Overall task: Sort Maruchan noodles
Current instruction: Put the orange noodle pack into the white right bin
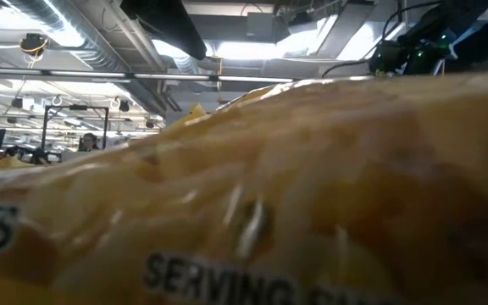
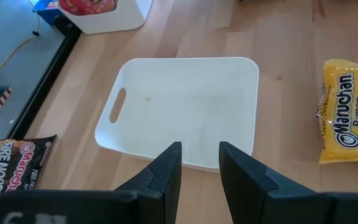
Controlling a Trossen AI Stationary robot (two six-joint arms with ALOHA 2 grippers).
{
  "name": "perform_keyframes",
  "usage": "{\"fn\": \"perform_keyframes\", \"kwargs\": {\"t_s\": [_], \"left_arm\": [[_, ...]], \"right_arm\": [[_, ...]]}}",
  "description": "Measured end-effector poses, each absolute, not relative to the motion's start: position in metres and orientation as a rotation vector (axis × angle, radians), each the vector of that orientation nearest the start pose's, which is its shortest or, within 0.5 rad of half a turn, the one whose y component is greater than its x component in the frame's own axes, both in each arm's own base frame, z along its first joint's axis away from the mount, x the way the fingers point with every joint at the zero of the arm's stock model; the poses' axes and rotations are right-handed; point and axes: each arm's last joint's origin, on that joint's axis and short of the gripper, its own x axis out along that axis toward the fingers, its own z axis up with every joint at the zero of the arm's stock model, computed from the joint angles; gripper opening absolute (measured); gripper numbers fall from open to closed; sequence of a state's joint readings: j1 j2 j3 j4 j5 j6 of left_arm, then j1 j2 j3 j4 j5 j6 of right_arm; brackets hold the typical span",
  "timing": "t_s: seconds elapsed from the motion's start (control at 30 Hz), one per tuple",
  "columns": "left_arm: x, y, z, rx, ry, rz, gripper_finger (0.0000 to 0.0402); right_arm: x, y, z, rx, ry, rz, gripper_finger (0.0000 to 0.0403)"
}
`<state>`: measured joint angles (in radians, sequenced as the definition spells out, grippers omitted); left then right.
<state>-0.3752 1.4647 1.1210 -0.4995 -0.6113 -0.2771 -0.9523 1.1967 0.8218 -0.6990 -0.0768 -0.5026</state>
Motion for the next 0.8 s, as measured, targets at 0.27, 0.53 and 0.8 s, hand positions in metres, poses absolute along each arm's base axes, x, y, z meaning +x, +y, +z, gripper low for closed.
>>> {"fn": "perform_keyframes", "kwargs": {"t_s": [0.27, 0.53, 0.8], "left_arm": [[0.289, -0.096, 0.272, 0.138, 0.703, 0.321, 0.0101], [0.289, -0.096, 0.272, 0.138, 0.703, 0.321, 0.0101], [0.289, -0.096, 0.272, 0.138, 0.702, 0.321, 0.0101]], "right_arm": [[0.134, -0.185, 0.22, 0.124, 1.159, -0.536, 0.0089], [0.129, -0.183, 0.217, 0.103, 1.268, -0.59, 0.0164], [0.127, -0.182, 0.216, 0.105, 1.293, -0.605, 0.0199]]}}
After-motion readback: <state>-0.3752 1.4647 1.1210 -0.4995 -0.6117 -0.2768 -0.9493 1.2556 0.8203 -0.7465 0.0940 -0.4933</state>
